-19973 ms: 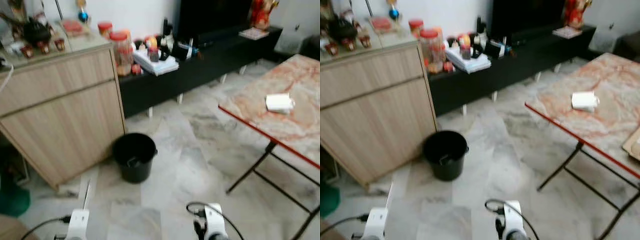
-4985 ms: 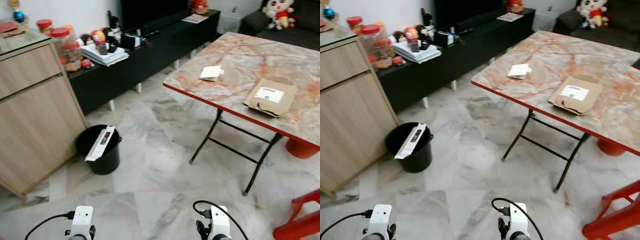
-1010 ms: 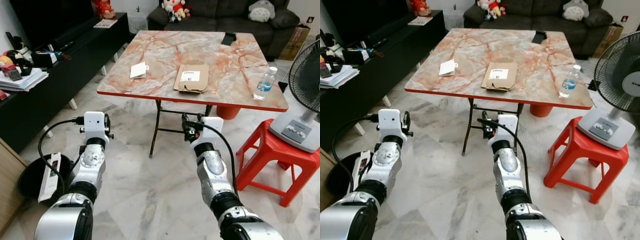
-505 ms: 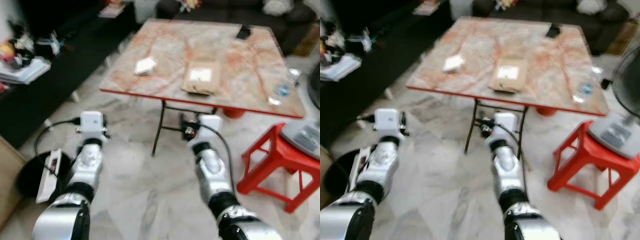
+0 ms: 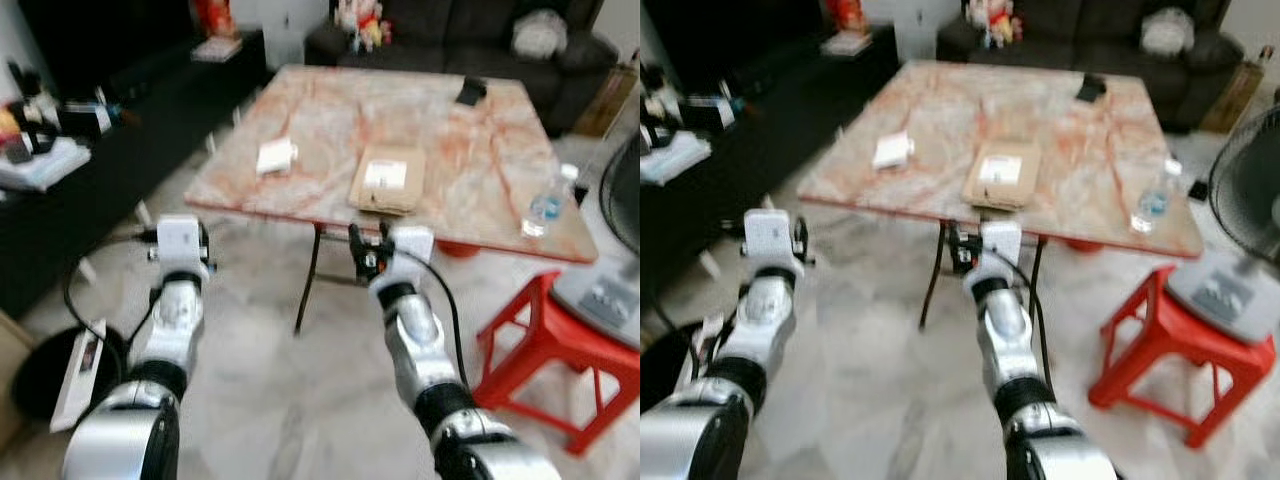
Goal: Picking trash to rubbish bin
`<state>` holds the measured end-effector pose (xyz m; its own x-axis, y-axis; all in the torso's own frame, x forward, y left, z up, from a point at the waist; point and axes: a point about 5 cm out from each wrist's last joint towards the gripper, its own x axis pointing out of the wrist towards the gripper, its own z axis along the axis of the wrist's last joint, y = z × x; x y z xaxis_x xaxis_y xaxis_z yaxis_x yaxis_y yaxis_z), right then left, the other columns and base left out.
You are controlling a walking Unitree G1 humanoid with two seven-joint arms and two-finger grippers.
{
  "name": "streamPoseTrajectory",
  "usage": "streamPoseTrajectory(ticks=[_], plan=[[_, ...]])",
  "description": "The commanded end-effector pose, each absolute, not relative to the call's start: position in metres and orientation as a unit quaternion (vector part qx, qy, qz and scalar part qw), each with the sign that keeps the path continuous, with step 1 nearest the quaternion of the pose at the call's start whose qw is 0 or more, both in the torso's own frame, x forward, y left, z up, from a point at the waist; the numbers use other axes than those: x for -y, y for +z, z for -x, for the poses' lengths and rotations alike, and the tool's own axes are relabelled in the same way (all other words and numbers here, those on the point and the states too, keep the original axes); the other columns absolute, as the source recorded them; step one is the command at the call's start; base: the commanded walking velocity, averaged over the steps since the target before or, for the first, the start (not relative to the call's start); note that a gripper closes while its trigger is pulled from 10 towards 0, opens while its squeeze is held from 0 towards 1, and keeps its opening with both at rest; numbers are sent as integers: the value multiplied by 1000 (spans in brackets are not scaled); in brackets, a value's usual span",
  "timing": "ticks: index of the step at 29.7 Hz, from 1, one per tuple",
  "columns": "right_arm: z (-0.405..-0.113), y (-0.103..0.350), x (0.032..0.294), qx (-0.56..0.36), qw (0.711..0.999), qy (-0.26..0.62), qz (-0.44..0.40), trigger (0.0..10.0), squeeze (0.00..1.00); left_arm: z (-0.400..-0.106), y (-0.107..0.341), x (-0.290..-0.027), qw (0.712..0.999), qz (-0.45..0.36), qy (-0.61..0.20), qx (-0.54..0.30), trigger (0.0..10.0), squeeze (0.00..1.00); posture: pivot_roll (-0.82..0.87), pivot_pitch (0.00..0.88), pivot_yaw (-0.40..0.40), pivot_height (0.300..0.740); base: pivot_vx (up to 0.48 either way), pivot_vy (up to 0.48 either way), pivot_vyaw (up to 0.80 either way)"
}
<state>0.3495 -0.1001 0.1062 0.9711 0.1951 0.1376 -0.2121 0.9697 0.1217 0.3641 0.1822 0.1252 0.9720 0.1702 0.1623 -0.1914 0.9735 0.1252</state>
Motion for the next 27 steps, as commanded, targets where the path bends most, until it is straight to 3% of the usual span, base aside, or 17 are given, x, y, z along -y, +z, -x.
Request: streamPoseTrajectory(ticks=[1, 4, 12, 17, 27], plan=[[-350, 109, 98, 67, 990, 108, -59, 10000, 0, -365, 127, -183, 990, -74, 94, 78, 10000, 0, -16, 0, -10, 740, 364, 0, 800], [-349, 107, 96, 64, 989, 113, -64, 10000, 0, -364, 127, -185, 989, -73, 98, 78, 10000, 0, -12, 0, -10, 740, 291, 0, 738], [-350, 111, 94, 74, 989, 118, -59, 10000, 0, -365, 129, -187, 989, -73, 102, 82, 10000, 0, -12, 0, -8, 740, 273, 0, 0], [-350, 111, 94, 69, 989, 117, -59, 10000, 0, -365, 130, -187, 989, -73, 103, 84, 10000, 0, -11, 0, -8, 740, 270, 0, 780], [-349, 111, 95, 72, 988, 117, -63, 10000, 0, -366, 132, -189, 988, -73, 107, 85, 10000, 0, -13, 0, -9, 740, 318, 0, 0]])
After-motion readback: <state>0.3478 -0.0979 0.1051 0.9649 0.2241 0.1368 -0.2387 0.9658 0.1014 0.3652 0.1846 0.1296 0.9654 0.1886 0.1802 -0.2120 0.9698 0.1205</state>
